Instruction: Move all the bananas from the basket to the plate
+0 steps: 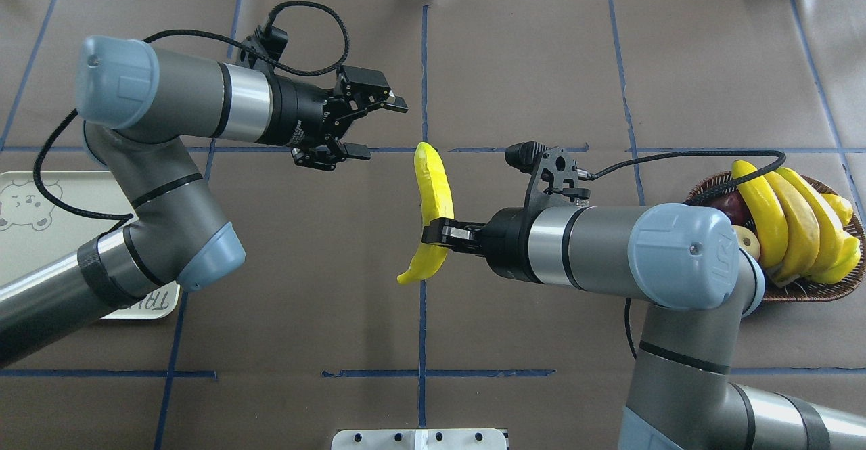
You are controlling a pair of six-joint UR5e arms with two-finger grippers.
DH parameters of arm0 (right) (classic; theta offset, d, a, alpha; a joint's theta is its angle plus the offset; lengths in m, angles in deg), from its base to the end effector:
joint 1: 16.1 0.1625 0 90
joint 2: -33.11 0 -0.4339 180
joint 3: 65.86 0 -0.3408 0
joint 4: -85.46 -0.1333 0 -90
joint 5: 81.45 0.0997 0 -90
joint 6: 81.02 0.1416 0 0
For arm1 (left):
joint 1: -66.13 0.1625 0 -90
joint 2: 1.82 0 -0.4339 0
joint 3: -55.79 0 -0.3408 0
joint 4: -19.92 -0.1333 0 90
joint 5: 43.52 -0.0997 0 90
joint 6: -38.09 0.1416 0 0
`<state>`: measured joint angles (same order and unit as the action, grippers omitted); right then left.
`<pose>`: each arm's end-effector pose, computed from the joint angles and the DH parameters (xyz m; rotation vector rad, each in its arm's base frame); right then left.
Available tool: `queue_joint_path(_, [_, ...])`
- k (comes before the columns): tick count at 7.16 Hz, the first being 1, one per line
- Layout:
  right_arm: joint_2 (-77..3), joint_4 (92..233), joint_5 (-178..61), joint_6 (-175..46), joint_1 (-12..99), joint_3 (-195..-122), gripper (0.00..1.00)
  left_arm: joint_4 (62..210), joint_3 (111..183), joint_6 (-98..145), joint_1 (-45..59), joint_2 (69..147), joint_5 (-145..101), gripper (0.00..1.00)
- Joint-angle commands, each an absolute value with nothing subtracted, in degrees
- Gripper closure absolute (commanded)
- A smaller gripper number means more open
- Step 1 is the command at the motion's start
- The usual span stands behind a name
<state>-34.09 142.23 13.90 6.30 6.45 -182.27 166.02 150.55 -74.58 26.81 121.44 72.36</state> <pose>-0.4560 -0.3194 0.2242 0.2397 -1.4230 0.2175 0.4393 -0.4522 0.2068 -0.1081 1.6516 -0.4568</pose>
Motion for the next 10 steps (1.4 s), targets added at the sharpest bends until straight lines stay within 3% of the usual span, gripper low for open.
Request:
queue_joint_path(1, [-34.0, 142.1, 13.8, 6.3, 6.4, -182.2, 0.98, 165.9, 150.4, -74.9, 31.4, 122.4, 69.3, 0.01])
queue_joint_path(4, [-34.0, 142.1, 13.9, 6.3, 6.5, -182.3, 0.97, 166.1, 149.9, -74.8, 35.2, 123.0, 65.8, 0.03])
queue_joint_path(5, [-34.0, 142.1, 13.9, 6.3, 6.5, -182.3, 0.97, 166.3, 149.7, -74.8, 35.4, 123.0, 65.6, 0.31])
queue_joint_path(6, [-34.0, 142.1, 14.0, 6.3, 6.5, -182.4, 0.97, 166.3, 149.7, -74.7, 35.4, 122.8, 65.6, 0.82])
queue_joint_path(7, [-34.1, 142.1, 14.1, 6.3, 6.5, -182.4, 0.97, 166.3, 149.7, -74.4, 35.4, 122.6, 65.7, 0.98])
queue_joint_path(8, [-34.2, 142.1, 14.4, 6.3, 6.7, -182.5, 0.71, 166.4, 149.7, -74.5, 35.3, 122.6, 65.7, 1.0])
queue_joint_path(9, [-34.4, 142.2, 13.9, 6.3, 6.6, -182.7, 0.01, 166.3, 149.7, -74.5, 35.0, 122.5, 65.7, 1.0])
queue_joint_path(10, [-34.7, 142.2, 14.4, 6.3, 7.0, -183.8, 0.01, 166.3, 149.6, -74.5, 34.9, 122.5, 65.6, 1.0])
